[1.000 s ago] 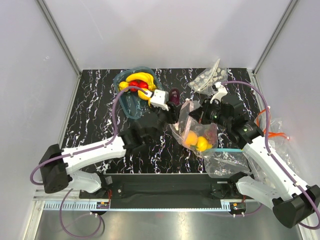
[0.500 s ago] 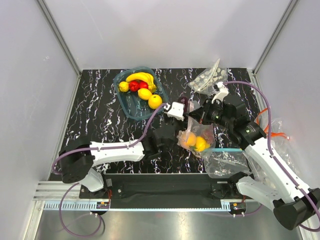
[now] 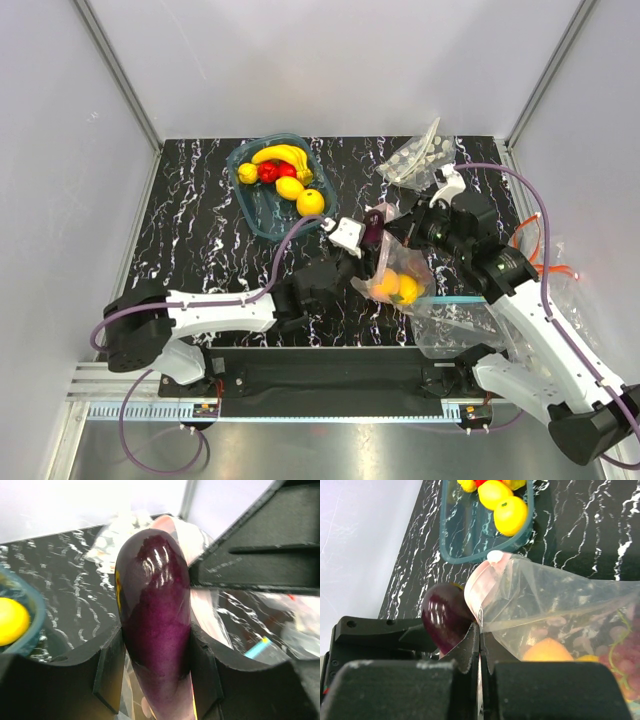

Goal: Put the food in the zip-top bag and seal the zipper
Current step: Place the fake vegetable in the zipper food storage bag.

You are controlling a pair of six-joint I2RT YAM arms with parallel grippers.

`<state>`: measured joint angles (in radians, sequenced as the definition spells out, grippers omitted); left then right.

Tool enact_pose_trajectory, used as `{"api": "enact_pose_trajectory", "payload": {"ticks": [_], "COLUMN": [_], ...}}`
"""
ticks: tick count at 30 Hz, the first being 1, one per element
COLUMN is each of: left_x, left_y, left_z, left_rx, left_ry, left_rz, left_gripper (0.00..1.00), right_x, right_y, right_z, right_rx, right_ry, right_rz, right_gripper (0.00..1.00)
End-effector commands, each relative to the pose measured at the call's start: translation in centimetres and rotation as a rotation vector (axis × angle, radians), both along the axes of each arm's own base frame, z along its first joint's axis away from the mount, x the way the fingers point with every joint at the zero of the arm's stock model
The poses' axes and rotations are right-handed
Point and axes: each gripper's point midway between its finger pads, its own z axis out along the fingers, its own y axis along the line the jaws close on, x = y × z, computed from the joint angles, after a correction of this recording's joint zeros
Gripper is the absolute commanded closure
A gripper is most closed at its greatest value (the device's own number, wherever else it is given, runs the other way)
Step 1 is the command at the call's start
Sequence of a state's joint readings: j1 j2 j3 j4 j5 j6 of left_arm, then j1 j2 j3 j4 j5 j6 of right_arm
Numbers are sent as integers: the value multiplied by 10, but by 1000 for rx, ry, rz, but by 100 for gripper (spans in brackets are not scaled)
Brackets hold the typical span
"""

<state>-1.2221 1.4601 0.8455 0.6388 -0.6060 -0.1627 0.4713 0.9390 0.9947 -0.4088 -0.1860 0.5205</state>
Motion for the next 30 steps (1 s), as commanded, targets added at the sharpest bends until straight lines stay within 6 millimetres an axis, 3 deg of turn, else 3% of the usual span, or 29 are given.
{"api": "enact_pose_trajectory", "payload": {"ticks": [1,4,12,15,19,22,25,27,28,29,30], "left_x": [-28,-31,-28,-17,-18,-25,-41,-48,-49,-49,-48], "left_y": [-22,-25,-28,-24,-24,-22,-16,-5,2,10,16], "left_z": [24,16,7,5,6,18,48,71,70,84,86], "left_rx": [-105,-70,10,8,8,15,-5,-29,1,-12,-2], "left_ry": [41,72,139,184,228,217,222,209,220,208,210], "left_rz": [-183,-200,-186,-174,-222,-270,-363,-373,-362,-347,-329], "left_gripper": [72,68,37,30,16,14,13,13,13,13,13], "right_x": [3,2,-4,-5,-5,-4,-4,-4,-4,-4,-4], "right_y": [-3,-4,-6,-8,-10,-12,-13,-14,-14,-14,-14], "right_z": [38,39,47,49,46,42,39,38,38,39,39], "right_rx": [50,58,79,75,69,66,59,55,54,56,54], "right_ry": [-106,-113,-134,-138,-135,-129,-126,-125,-126,-130,-128], "right_rz": [-27,-35,-34,-37,-50,-60,-64,-69,-69,-69,-67], "right_gripper": [100,100,100,100,100,100,100,100,100,100,100]}}
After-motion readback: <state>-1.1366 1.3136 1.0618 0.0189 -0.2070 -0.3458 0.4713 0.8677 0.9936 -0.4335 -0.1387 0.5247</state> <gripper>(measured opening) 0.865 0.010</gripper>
